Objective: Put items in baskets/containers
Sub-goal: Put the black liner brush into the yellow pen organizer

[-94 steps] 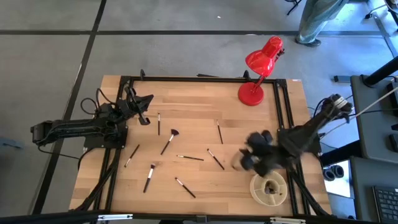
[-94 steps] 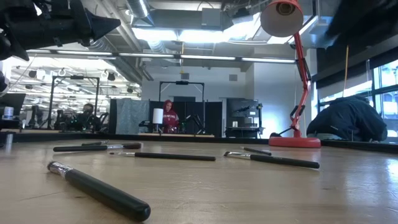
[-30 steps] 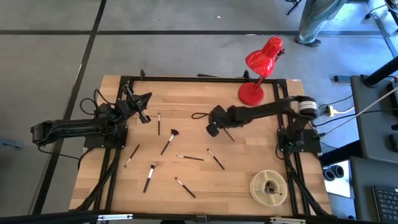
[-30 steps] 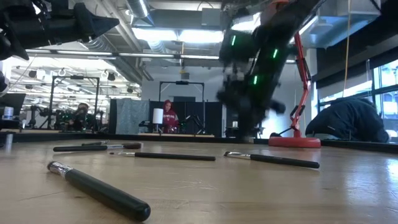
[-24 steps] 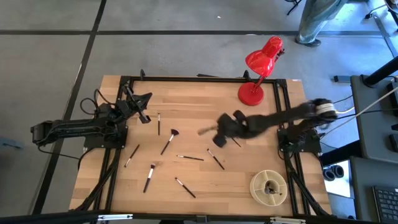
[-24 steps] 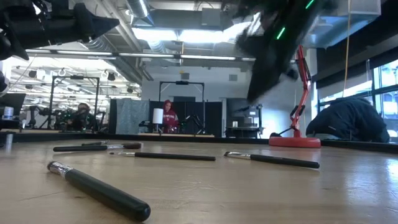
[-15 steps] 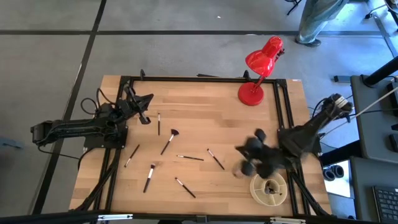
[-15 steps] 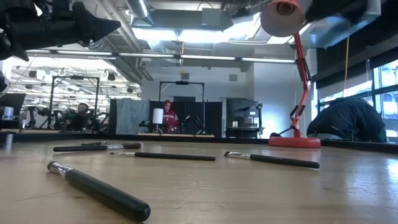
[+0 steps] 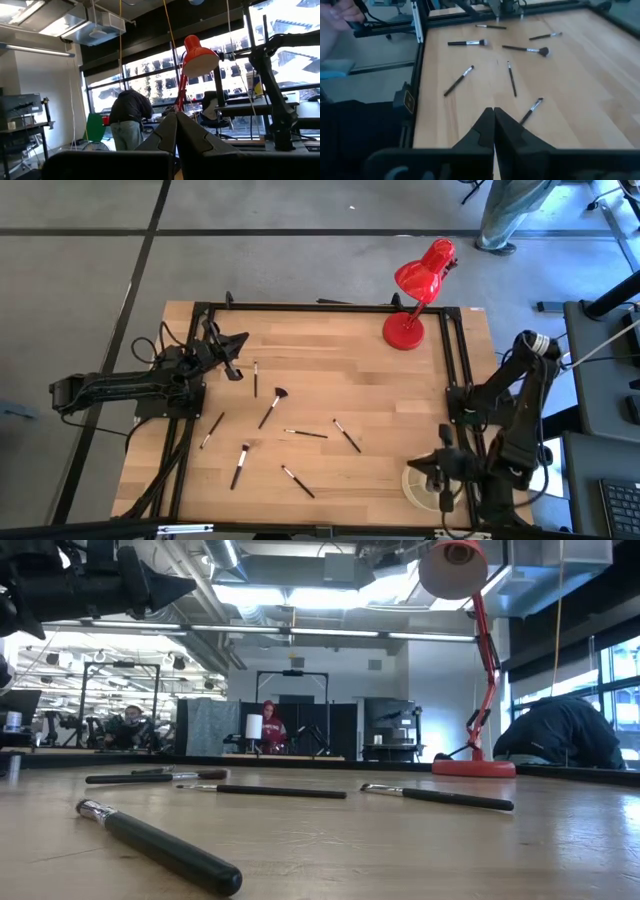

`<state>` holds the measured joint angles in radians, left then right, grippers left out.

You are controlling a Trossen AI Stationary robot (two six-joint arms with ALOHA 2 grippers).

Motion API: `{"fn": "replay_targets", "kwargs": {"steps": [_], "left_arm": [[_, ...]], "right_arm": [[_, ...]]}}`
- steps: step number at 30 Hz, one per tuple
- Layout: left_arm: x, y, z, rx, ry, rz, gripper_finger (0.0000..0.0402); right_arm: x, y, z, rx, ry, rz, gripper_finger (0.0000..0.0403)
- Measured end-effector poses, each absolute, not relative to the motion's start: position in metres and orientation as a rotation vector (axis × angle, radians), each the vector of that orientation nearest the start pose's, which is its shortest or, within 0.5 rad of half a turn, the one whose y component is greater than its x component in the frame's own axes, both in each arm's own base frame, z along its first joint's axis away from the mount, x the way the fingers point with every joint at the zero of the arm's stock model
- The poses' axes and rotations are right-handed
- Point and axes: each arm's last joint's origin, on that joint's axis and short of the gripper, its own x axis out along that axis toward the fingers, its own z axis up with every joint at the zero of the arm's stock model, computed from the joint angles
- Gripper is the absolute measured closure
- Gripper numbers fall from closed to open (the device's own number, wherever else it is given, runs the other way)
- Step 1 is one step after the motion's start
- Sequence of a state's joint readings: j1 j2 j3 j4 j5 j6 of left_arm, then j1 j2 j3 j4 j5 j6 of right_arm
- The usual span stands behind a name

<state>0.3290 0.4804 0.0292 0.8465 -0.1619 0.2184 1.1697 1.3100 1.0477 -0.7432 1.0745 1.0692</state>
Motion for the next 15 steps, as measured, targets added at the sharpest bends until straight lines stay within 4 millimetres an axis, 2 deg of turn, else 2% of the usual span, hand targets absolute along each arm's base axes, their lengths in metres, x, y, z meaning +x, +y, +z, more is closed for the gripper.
{"fn": "replay_targets", "kwargs": {"steps": [7, 15], "left_arm": [[0.114, 0.044, 0.209, 0.206, -0.340, 0.514, 0.0396], [0.114, 0.044, 0.208, 0.201, -0.334, 0.512, 0.0396]], "right_arm": [[0.112, 0.229, 0.255, 0.163, 0.412, -0.149, 0.0400], [0.114, 0.235, 0.255, 0.217, 0.437, -0.110, 0.0339]]}}
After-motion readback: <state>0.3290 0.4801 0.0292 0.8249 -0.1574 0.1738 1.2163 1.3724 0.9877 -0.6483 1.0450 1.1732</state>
